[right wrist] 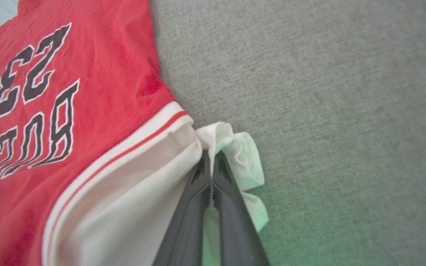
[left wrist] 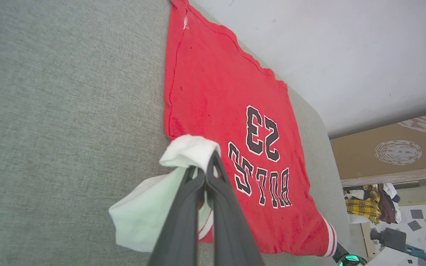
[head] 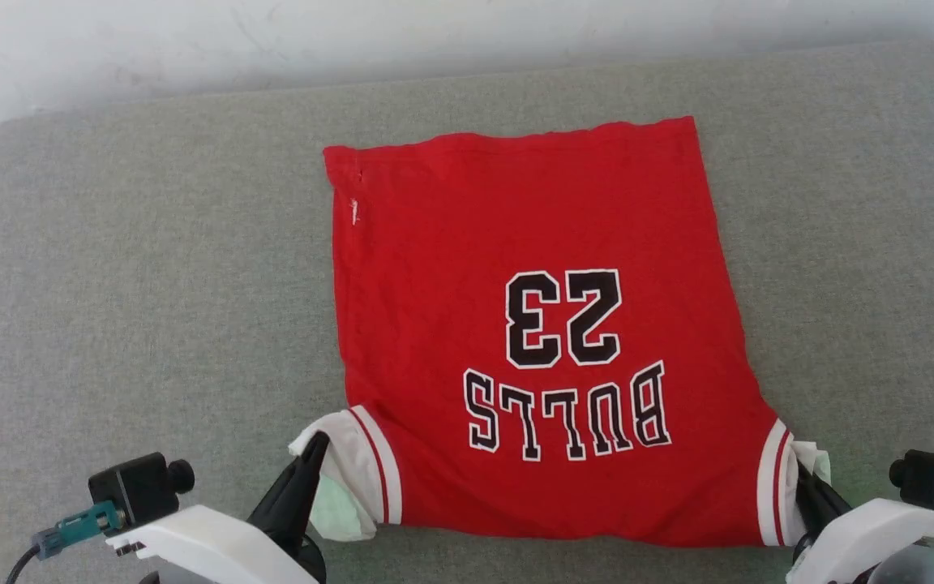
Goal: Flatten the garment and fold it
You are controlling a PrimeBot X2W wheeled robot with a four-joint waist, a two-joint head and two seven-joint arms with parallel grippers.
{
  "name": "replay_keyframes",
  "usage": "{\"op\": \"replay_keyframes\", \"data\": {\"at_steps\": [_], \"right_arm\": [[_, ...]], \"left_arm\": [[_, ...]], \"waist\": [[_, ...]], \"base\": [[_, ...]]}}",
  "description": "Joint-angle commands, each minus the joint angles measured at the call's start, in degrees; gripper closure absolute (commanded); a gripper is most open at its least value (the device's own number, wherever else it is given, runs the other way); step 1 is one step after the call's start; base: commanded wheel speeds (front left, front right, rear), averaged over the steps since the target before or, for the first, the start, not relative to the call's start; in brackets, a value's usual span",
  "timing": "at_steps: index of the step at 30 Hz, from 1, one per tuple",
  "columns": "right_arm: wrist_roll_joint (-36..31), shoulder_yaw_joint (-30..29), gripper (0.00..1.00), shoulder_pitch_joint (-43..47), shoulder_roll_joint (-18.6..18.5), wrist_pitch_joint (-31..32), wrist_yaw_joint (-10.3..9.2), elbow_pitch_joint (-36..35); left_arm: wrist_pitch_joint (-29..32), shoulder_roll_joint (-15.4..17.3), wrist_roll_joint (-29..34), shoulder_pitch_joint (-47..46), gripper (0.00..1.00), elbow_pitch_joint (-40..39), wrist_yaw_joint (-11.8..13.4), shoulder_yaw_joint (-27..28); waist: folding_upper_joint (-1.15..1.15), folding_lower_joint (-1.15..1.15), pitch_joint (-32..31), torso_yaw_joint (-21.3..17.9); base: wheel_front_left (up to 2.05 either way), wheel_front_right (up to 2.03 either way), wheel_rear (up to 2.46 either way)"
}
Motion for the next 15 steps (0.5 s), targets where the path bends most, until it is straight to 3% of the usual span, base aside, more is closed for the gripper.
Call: {"op": "replay_keyframes", "data": {"at_steps": [1,2,3,6,10,15], "right_arm": [[0.09,0.35,0.6,-0.31,0.16,0.13,-0.04,0.55],[0.38,0.38,0.16,0.0,0.16,0.46,-0.04,0.11],[0.74,0.36,0.0,0.39,0.16,0.91,-0.04,-0.93],[2.3,-0.8,0.0,2.23,-0.09,4.13,-0.04,-6.58],[4.78,-4.83,0.0,3.23,-1.32,10.35,-0.04,-19.95],[4.06,-10.01,0.0,-3.8,-4.97,14.83,-0.04,-31.15]], "left_arm": [[-0.36,-0.15,0.56,-0.3,1.0,0.14,-0.07,0.03],[-0.46,-0.17,0.58,-0.1,1.0,0.15,-0.1,-0.04],[-0.55,-0.18,0.63,0.09,1.0,0.14,-0.14,-0.11],[-0.8,-0.15,0.8,0.64,1.0,-0.21,-0.23,-0.32],[-1.07,-0.13,1.05,1.06,1.0,-0.96,-0.34,-0.62],[-1.36,-0.08,1.56,0.32,1.0,-2.0,-0.66,-1.07]], "waist": [[0.0,-0.01,-0.57,-0.2],[0.0,-0.01,-0.8,-0.24],[0.0,-0.01,-1.02,-0.27],[0.0,-0.01,-1.33,-0.31],[0.0,-0.01,-0.95,-0.26],[0.0,-0.01,1.33,0.13]], "base": [[0.0,0.0,0.0],[0.0,0.0,0.0],[0.0,0.0,0.0],[0.0,0.0,0.0],[0.0,0.0,0.0],[0.0,0.0,0.0]]}}
